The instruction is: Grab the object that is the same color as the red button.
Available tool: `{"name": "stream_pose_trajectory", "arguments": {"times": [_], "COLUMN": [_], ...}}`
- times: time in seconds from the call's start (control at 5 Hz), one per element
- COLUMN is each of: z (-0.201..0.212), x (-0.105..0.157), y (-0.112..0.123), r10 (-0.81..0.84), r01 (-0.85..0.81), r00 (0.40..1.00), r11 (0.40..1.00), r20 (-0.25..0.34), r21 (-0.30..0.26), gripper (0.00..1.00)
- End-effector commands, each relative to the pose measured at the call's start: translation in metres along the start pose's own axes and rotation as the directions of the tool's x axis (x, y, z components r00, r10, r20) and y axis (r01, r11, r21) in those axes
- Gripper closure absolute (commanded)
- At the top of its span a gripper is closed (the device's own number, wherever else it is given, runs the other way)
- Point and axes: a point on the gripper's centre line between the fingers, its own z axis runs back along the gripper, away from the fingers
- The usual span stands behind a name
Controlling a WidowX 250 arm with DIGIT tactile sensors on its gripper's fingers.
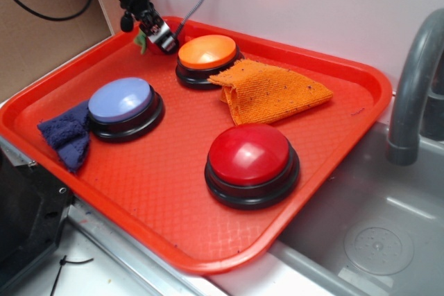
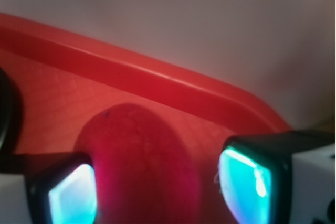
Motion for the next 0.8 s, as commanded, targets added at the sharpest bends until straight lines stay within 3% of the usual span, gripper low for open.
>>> {"name": "stream_pose_trajectory", "arguments": {"times": [0.0, 0.2, 0.4, 0.6], "z": [0.015, 0.020, 0.029, 0.052], "x": [0.010, 0.010, 0.016, 0.028], "y": [0.004, 0.004, 0.003, -0.014], "r10": [-0.034, -0.003, 0.068, 0.182], "r01": [0.042, 0.009, -0.068, -0.196], "r00": [0.997, 0.997, 0.998, 0.972], "r11": [0.994, 0.995, 0.982, 0.976], "r20": [0.072, 0.071, -0.004, -0.147], "r21": [-0.102, -0.098, -0.175, -0.094], "gripper": [0.95, 1.00, 1.00, 1.00]}}
